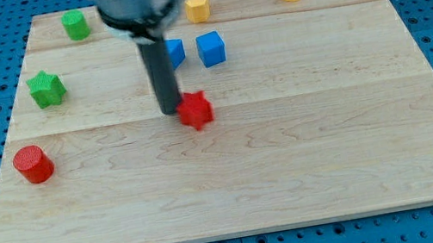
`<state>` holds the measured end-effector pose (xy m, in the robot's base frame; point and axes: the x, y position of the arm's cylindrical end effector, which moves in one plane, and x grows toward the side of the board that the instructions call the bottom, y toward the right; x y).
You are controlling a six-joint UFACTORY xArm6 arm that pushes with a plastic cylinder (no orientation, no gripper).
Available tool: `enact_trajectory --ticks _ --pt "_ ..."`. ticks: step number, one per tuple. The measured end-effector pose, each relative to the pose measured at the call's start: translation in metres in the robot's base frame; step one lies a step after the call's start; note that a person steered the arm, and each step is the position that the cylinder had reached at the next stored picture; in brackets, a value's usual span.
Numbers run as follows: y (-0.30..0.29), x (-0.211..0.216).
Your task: Keep green star and blue triangle in a diagonal line
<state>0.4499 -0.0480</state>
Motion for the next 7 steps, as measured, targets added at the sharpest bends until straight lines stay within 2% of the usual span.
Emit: enact_trajectory --ticks 1,2,3,4,5,6,7 --pt "-0.07 -0.017" --pt "-0.177 -0.015" --pt "-0.256 -0.036" --pt "-0.231 -0.084" --pt "-0.166 -0.08" --pt "-0.153 -0.055" --pt "-0.205 -0.079"
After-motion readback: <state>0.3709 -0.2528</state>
